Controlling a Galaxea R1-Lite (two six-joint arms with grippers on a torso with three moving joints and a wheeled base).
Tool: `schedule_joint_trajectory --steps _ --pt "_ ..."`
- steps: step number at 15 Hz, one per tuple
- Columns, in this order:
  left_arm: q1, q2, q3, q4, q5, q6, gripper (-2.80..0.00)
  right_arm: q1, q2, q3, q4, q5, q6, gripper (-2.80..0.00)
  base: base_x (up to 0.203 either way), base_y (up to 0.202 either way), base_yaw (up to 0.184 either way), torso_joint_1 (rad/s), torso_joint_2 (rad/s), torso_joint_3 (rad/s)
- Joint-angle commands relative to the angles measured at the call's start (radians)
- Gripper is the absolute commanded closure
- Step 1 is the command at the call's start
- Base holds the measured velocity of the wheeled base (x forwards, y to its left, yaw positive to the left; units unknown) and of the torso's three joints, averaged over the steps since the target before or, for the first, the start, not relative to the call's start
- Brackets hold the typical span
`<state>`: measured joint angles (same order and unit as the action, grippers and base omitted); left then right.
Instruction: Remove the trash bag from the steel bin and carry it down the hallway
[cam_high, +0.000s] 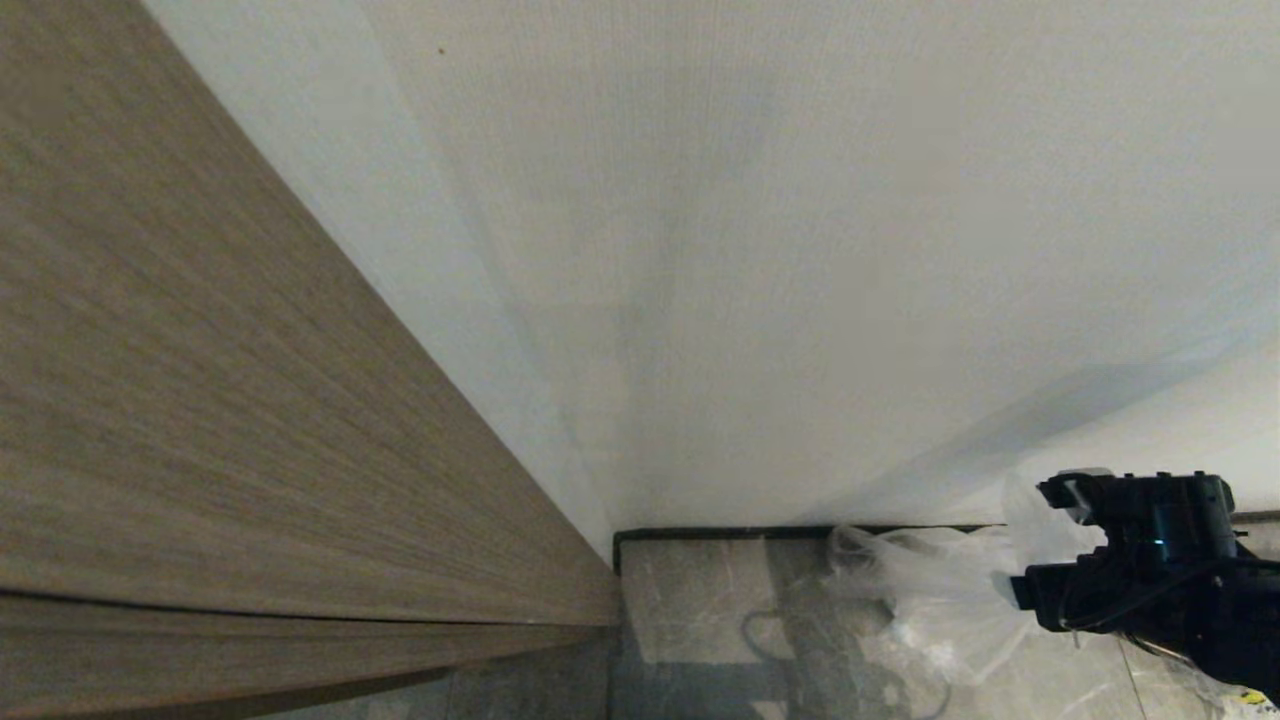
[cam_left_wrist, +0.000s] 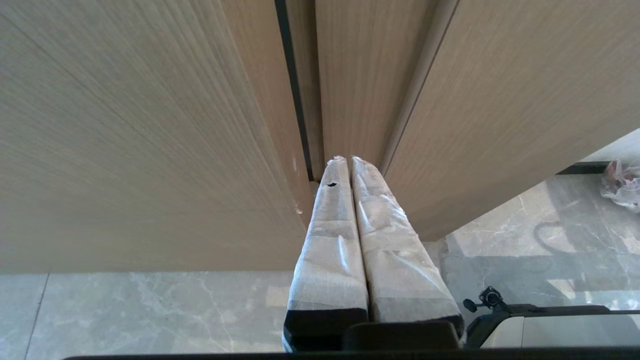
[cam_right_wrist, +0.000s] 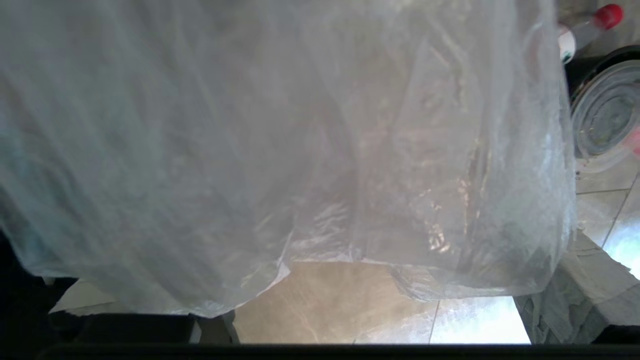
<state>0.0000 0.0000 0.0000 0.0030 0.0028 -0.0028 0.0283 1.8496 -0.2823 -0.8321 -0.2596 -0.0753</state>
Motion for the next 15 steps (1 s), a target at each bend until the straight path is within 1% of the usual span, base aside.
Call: schedule_joint_trajectory --steps 1,3,5,7,9,12,13,15 --pt "0.0 0.0 0.0 0.0 0.0 0.0 0.0 0.002 -0.079 0.001 -0.002 0.001 -0.002 -2.8 0.0 0.0 0.0 0.0 0.0 0.0" --pt "0.0 0.0 0.0 0.0 0.0 0.0 0.0 0.001 -0.183 -0.011 0.001 0.007 -0.003 -2.8 0.0 0.0 0.0 0.0 0.0 0.0" --pt "0.0 0.0 0.0 0.0 0.0 0.0 0.0 0.002 -0.22 -0.003 0.032 0.003 -0.01 -2.8 0.0 0.0 0.0 0.0 0.0 0.0" --pt "0.0 0.0 0.0 0.0 0.0 0.0 0.0 0.001 -0.289 -0.052 0.003 0.008 -0.008 -2.8 0.0 0.0 0.0 0.0 0.0 0.0" --pt "0.0 0.0 0.0 0.0 0.0 0.0 0.0 0.0 -0.375 -0.017 0.018 0.003 -0.004 -2.8 0.0 0.0 0.0 0.0 0.0 0.0" --pt "0.0 0.0 0.0 0.0 0.0 0.0 0.0 -0.004 -0.543 -0.001 0.049 -0.002 0.022 -2.8 0.0 0.0 0.0 0.0 0.0 0.0" --pt "0.0 0.0 0.0 0.0 0.0 0.0 0.0 -0.005 -0.606 0.004 0.072 -0.005 0.023 -2.8 0.0 0.0 0.0 0.0 0.0 0.0" --pt "0.0 0.0 0.0 0.0 0.0 0.0 0.0 -0.008 -0.77 0.01 0.201 -0.008 0.027 -2.8 0.0 0.0 0.0 0.0 0.0 0.0"
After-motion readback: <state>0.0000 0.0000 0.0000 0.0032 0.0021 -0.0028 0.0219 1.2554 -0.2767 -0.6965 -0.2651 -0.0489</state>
